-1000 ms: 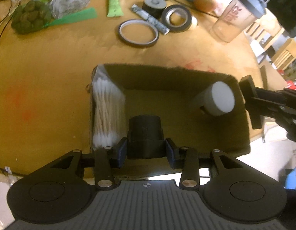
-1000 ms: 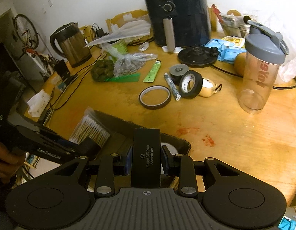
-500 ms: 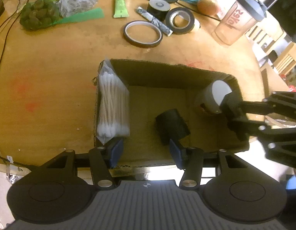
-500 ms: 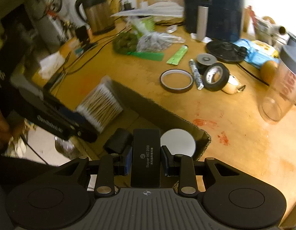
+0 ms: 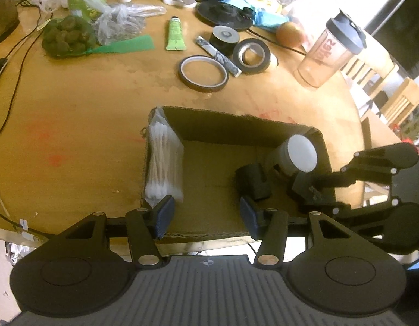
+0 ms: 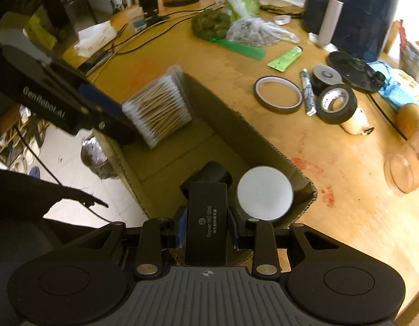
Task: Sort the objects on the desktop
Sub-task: 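Lower the black piece into the box with the left tool while the right tool carries the case over, then open the right tool to drop the black rectangular case into the box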
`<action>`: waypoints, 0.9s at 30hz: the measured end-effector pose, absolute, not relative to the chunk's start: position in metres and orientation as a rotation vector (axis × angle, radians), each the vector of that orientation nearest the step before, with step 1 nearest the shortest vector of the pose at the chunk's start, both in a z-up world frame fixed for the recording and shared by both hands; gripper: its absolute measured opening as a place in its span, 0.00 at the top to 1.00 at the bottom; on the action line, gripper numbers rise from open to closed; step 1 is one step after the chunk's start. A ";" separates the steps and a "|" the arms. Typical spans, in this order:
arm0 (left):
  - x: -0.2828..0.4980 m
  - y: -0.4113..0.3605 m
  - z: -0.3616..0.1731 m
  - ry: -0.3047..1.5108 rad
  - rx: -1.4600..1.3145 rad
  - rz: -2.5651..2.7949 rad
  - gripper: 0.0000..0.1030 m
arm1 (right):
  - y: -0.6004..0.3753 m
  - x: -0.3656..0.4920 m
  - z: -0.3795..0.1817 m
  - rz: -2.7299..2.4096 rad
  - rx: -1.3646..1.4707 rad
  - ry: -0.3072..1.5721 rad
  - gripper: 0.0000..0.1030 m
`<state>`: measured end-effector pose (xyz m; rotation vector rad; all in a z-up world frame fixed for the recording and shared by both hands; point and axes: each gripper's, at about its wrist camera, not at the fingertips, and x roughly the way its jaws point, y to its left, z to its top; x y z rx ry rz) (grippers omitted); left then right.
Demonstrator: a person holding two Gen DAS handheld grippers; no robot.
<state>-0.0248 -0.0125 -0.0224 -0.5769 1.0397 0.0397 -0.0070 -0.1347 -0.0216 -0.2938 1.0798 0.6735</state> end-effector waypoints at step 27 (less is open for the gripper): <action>-0.012 0.002 -0.002 0.949 -0.533 0.079 0.49 | -0.161 -0.004 -0.008 0.535 -0.213 1.011 0.00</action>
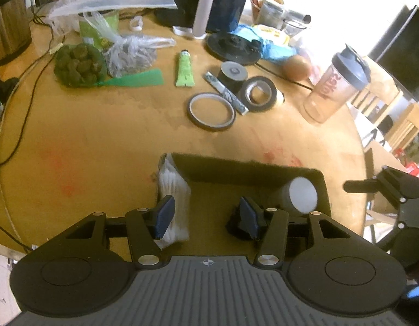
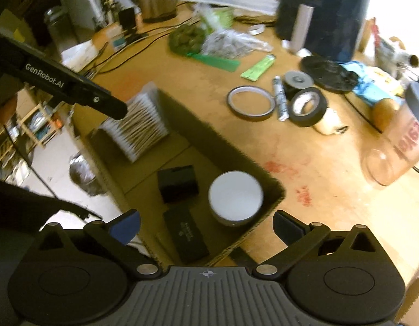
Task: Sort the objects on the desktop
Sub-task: 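Open the right tool to drop the black rectangular case into the box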
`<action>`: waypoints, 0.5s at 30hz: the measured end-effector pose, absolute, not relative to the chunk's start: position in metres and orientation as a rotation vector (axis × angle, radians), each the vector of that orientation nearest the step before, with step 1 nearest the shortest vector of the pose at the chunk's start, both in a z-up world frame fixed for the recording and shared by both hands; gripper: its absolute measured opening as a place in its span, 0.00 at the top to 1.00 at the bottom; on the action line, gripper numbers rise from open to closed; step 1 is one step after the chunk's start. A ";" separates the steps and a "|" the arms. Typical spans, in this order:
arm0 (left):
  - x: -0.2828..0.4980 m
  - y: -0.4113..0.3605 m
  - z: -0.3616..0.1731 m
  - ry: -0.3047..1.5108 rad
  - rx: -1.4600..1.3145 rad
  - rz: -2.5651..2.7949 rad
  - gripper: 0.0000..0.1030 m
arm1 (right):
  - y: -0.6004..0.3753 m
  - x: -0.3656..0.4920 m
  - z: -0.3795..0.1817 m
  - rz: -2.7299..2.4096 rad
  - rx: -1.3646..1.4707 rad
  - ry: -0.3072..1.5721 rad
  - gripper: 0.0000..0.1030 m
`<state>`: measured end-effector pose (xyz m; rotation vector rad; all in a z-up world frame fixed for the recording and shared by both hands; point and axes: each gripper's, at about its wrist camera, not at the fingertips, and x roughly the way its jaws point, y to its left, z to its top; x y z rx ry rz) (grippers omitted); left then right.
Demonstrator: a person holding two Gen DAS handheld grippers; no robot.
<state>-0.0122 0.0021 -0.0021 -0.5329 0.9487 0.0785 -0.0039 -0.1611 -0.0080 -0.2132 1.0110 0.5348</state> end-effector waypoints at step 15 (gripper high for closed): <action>0.009 0.010 0.002 0.930 -0.327 -0.008 0.33 | -0.193 0.018 -0.012 0.272 -0.165 0.993 0.00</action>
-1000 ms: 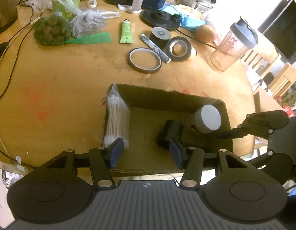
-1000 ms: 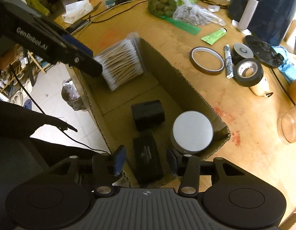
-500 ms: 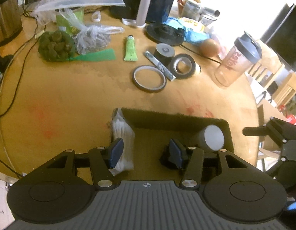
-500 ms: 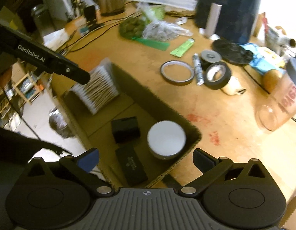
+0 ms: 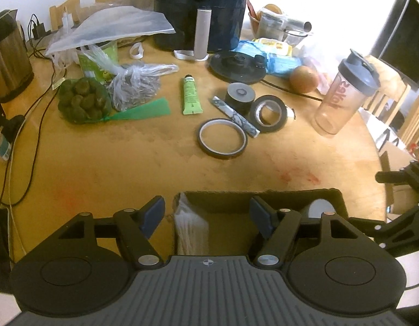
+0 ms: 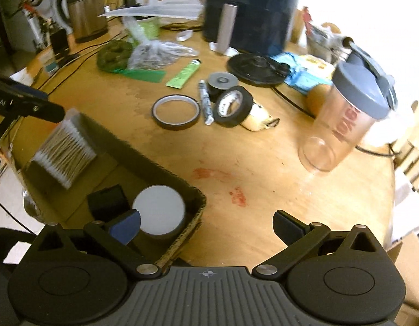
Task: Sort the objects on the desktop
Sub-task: 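Open the right tool to drop the black rectangular case into the box, then move both tools back over the table toward the tape rolls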
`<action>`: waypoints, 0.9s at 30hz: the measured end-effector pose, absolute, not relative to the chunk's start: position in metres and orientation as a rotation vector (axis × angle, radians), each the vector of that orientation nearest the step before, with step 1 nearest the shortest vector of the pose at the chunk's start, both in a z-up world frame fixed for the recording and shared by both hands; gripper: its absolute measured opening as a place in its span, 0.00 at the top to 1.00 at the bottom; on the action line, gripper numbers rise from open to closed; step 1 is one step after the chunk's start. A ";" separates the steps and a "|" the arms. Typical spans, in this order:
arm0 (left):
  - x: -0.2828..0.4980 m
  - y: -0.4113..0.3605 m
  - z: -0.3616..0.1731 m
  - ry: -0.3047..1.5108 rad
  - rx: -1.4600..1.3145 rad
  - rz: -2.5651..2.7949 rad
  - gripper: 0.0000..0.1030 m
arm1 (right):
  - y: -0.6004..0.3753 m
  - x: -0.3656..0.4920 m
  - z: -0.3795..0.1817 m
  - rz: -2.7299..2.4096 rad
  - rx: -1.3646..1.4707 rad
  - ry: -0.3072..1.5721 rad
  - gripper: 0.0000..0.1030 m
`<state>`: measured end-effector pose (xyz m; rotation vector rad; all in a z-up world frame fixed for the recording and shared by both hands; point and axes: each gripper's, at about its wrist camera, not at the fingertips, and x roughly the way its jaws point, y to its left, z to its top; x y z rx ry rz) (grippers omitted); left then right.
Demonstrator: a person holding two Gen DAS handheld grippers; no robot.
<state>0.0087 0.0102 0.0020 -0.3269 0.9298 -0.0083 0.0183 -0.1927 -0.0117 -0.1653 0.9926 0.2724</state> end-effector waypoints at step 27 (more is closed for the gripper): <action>0.074 0.058 -0.070 1.195 -0.311 -0.054 0.33 | -0.207 0.027 -0.010 0.117 -0.062 0.988 0.00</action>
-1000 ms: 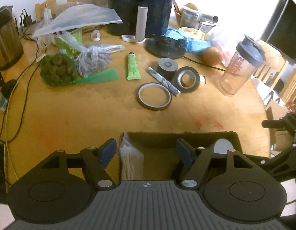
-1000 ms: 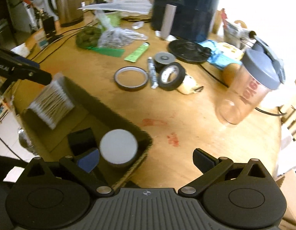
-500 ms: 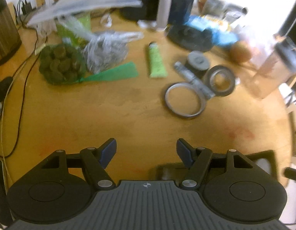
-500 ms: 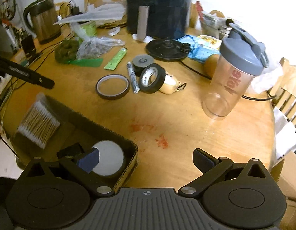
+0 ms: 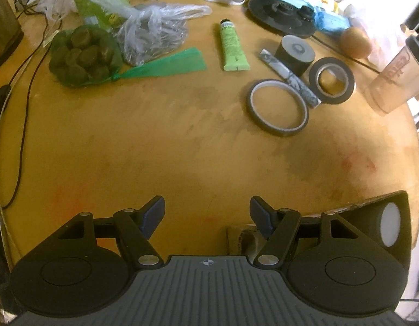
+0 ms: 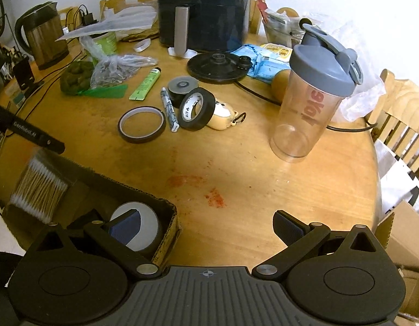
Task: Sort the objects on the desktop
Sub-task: 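Move both tools back over the table toward the tape rolls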
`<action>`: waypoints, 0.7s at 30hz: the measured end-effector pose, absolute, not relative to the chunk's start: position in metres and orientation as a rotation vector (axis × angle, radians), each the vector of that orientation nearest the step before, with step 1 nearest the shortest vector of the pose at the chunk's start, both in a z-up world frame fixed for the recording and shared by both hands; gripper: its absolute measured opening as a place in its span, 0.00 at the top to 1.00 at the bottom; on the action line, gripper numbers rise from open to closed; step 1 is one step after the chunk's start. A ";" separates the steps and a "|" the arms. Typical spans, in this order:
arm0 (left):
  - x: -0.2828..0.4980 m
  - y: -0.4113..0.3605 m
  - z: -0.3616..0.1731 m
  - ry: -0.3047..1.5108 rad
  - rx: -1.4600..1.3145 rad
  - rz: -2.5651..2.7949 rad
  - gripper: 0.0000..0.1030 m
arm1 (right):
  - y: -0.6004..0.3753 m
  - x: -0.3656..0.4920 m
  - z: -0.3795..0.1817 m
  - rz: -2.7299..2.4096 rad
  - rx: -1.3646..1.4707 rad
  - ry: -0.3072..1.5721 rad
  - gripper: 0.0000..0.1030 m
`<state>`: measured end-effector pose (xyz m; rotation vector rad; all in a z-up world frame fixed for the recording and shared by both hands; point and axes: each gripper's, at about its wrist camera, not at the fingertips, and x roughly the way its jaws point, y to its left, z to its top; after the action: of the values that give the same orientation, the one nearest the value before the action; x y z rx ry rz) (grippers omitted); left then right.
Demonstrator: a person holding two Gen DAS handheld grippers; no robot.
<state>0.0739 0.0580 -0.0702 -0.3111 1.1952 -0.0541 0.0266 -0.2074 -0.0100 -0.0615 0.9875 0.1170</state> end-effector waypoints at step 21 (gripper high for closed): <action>0.067 0.063 -0.006 0.865 -0.328 -0.055 0.33 | -0.207 0.087 -0.021 0.069 -0.104 0.883 0.00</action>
<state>0.0674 0.0629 -0.0058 -0.3278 0.8651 -0.0548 0.0867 -0.2069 -0.0207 -0.1037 0.8827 0.0690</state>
